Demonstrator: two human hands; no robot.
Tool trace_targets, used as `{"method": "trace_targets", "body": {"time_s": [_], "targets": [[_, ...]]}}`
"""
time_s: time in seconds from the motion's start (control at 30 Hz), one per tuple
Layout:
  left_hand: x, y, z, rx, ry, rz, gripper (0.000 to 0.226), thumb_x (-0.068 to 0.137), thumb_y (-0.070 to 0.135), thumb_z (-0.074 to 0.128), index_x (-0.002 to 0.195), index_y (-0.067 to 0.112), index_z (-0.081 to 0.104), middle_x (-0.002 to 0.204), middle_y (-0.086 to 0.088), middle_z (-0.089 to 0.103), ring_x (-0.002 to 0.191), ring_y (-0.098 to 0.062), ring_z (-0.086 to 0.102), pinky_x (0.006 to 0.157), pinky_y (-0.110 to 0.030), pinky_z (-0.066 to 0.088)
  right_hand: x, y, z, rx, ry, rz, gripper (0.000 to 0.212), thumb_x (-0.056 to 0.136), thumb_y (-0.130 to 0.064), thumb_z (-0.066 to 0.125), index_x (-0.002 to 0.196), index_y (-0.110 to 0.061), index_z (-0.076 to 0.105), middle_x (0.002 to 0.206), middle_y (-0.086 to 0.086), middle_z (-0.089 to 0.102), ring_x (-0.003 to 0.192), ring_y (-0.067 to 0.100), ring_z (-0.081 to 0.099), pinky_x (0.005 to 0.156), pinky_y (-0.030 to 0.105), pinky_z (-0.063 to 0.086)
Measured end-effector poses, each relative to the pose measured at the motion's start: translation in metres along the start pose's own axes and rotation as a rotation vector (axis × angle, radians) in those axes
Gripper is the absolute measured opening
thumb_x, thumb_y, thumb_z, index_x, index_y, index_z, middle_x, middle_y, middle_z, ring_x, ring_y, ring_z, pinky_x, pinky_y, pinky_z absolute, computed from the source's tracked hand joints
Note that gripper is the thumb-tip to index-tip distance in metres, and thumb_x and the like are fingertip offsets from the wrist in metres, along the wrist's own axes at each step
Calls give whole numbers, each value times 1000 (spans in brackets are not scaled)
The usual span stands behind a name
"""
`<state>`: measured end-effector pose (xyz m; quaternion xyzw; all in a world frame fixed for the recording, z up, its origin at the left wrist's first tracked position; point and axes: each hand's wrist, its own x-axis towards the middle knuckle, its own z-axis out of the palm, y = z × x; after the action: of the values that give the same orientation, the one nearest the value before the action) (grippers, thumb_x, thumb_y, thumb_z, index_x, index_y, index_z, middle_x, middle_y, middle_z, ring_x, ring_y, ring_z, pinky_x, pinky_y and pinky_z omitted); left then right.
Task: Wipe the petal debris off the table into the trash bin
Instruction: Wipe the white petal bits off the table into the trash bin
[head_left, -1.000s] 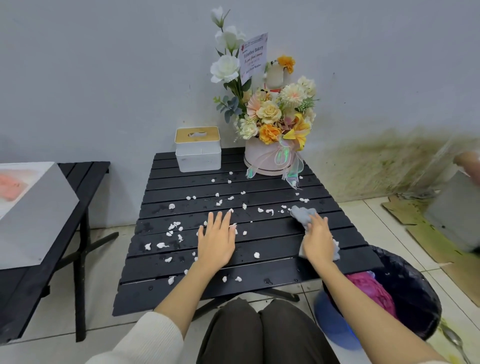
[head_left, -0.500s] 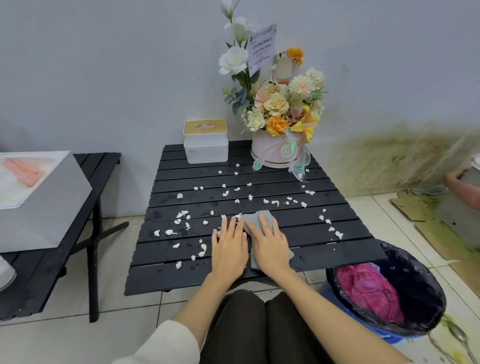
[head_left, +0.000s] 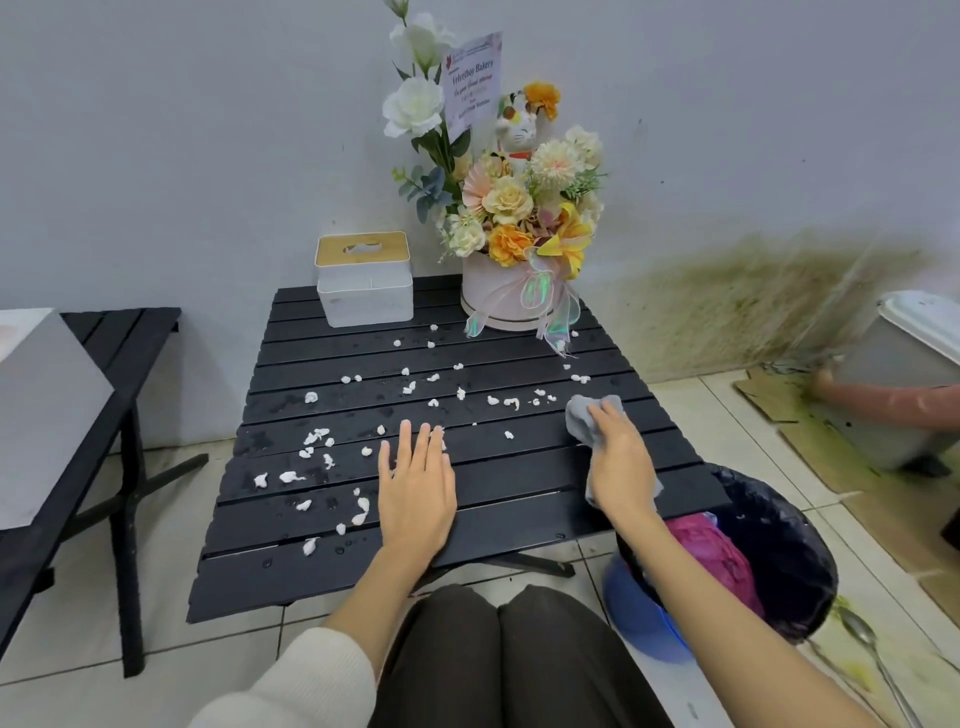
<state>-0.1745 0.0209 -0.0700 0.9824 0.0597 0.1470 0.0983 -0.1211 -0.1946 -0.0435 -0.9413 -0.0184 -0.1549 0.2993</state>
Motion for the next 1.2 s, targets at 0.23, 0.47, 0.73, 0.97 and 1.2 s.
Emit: {"method": "trace_targets", "body": {"time_s": [0.23, 0.47, 0.73, 0.97, 1.2], "targets": [[-5, 71, -7, -132, 27, 180, 50, 81, 14, 29, 122, 7, 58, 127, -8, 60, 125, -29, 50, 101, -45, 42, -37, -17, 36, -376, -304, -123, 42, 88, -44, 33, 112, -33, 66, 133, 5, 58, 123, 36, 51, 98, 53, 40], [-15, 73, 21, -114, -100, 122, 48, 86, 17, 27, 122, 4, 57, 126, -10, 60, 125, -30, 49, 97, -44, 46, -26, 22, 11, -416, -217, -104, 40, 83, -20, 54, 122, -26, 60, 129, 12, 59, 97, 31, 66, 69, 39, 55], [-9, 70, 23, -118, -57, 65, 48, 90, 19, 28, 130, 6, 50, 136, -11, 52, 132, -31, 40, 105, -48, 35, 13, -6, -1, -109, -61, 129, 62, 83, 9, 40, 132, -27, 48, 142, 6, 41, 107, 35, 42, 92, 42, 36], [14, 58, 33, -99, -107, -57, 50, 93, 14, 34, 141, -1, 30, 150, -17, 29, 142, -30, 16, 118, -40, 8, 49, -66, 49, -44, -155, -160, 41, 96, -18, 40, 136, -29, 42, 146, 8, 32, 113, 33, 37, 94, 42, 36], [18, 61, 35, -32, -121, -69, 55, 81, 16, 25, 122, -5, 55, 128, -21, 56, 126, -35, 47, 105, -48, 35, 50, -51, 93, -256, -261, -208, 47, 93, -25, 44, 138, -35, 35, 148, 7, 29, 119, 33, 37, 97, 43, 29]]}}
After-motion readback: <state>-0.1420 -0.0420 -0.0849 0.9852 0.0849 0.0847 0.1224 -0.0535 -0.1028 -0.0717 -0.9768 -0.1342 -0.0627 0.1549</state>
